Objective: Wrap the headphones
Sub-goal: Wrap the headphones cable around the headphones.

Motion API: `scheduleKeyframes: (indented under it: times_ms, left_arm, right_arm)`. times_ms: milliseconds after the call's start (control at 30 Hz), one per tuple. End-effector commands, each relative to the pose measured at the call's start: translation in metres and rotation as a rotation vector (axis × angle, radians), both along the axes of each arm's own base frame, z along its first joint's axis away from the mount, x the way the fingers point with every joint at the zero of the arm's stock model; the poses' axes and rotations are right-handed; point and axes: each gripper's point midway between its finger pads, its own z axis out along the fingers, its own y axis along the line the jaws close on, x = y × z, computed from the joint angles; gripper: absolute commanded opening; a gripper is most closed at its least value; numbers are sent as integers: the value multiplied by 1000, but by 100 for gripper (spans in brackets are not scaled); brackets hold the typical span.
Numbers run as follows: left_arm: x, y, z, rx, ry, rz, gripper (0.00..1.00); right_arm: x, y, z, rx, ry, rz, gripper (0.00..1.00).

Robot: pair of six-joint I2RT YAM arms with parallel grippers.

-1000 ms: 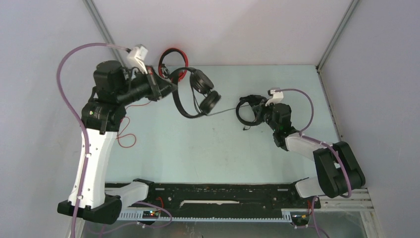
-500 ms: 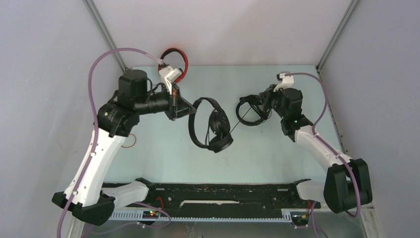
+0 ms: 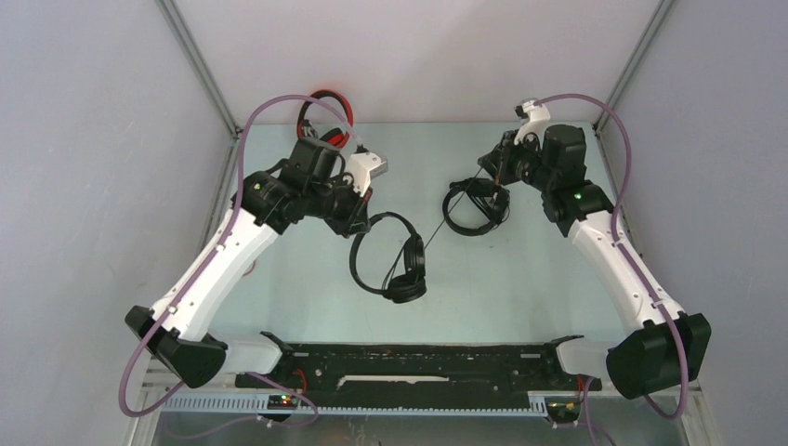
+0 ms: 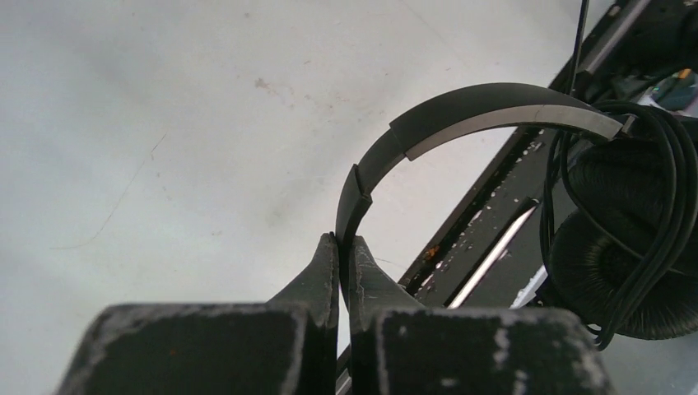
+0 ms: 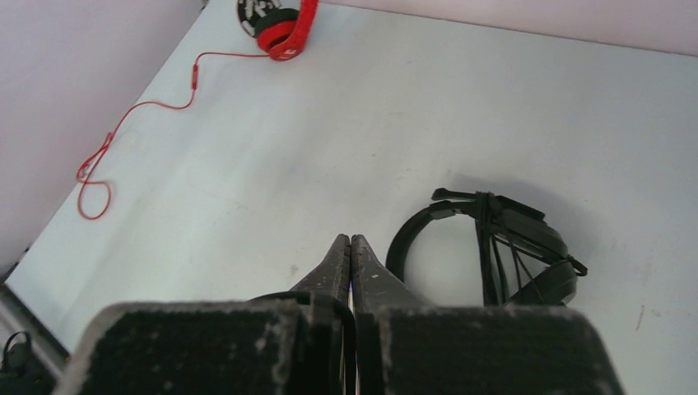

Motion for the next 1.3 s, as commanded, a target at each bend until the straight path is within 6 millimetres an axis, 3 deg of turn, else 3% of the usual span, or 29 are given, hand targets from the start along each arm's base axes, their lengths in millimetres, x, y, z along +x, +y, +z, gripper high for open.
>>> scheduleKeyframes:
  times_ms: [0,267,433,700,867,1033,1267]
  left_arm:
    - [6,0,11,35,-70,13,0]
    - [4,-12,7,39,-136,-78,0]
    - [9,-16,2,56,-133,-102,0]
    - [31,-5,-24,219,-91,-30,0]
    - [45,-3,-24,234,-135,16,0]
    - [63,8,-32,299,-176,100,0]
    - [81,12,-41,354,-188,174,0]
  right_arm:
    - [-11,9,25,6,-10,89,0]
    - [-8,25,23,45,17,139,0]
    - [1,19,20,36,40,90,0]
    - [1,34,26,44,80,129,0]
    - [4,51,22,32,144,165,0]
    - [-11,76,28,46,159,250,0]
    - [-40,110,53,121,157,382,0]
